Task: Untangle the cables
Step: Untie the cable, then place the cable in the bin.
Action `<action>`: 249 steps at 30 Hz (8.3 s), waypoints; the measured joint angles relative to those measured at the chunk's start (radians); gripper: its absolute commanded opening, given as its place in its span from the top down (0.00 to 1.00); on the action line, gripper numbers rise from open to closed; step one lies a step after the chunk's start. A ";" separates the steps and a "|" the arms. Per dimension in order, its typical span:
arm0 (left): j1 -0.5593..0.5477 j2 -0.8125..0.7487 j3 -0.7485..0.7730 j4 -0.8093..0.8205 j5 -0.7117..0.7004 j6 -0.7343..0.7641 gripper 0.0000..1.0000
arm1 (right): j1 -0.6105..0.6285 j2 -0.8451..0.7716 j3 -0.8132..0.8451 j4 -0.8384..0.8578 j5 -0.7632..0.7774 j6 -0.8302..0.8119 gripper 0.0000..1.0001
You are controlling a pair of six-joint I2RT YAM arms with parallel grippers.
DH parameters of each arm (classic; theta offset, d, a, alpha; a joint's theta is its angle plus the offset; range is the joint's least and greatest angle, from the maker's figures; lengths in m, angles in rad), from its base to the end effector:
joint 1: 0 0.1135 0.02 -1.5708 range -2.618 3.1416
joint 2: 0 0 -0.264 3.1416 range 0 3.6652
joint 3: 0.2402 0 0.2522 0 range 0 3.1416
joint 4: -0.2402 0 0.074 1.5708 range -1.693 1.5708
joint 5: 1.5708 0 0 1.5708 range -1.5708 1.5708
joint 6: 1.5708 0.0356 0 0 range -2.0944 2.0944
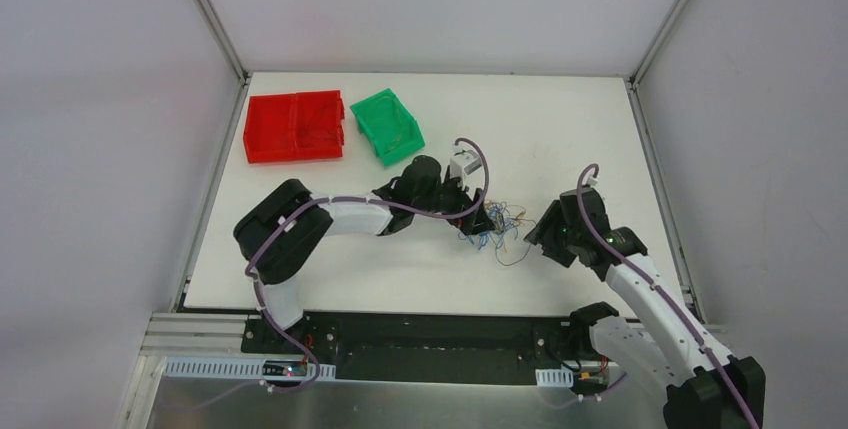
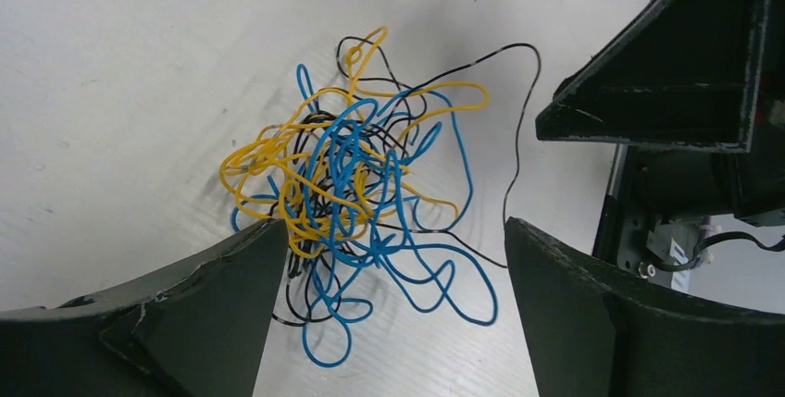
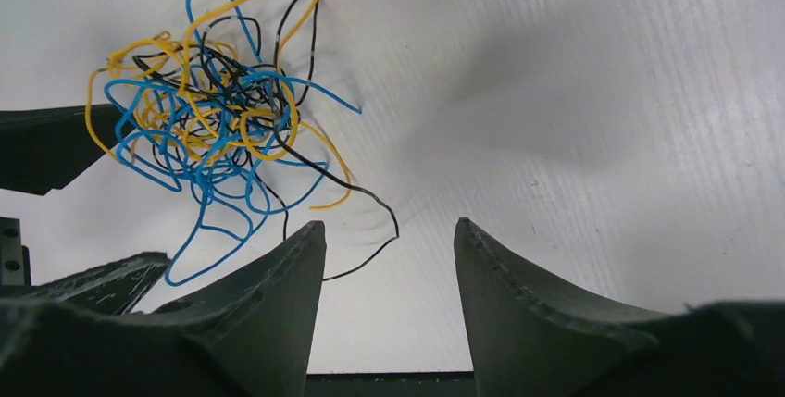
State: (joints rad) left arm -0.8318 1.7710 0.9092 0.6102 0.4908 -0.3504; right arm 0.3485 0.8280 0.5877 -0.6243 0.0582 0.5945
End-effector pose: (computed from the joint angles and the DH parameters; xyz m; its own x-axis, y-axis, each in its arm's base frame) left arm 0.2433 -0.2919 0.1991 -0.4868 0.0847 -0.8694 0.8435 0.3042 -0.4427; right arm 0.1555 0.0543 0.2246 -0.7635 0.3175 -0.5624 0.1475 0.9335 0.3268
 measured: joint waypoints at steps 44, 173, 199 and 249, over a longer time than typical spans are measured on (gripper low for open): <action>0.138 -0.655 -0.291 -0.519 -0.602 -0.088 1.00 | -0.289 0.019 0.116 0.011 0.167 0.010 1.00; 0.002 -1.284 -0.013 -1.357 -1.340 -0.100 0.05 | 0.575 1.357 1.580 0.571 0.117 -0.264 1.00; 0.002 -1.256 0.005 -1.358 -1.339 -0.079 0.05 | 0.576 1.765 1.772 0.711 0.293 -0.343 1.00; 0.401 -0.246 0.231 -0.951 -1.042 0.014 0.27 | 0.216 0.167 0.270 0.612 0.098 -0.158 0.14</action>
State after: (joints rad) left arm -0.4305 1.5249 1.1400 -0.3412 -0.5514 -0.3363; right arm 0.5644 0.9947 0.8577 -0.0128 0.1566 0.4362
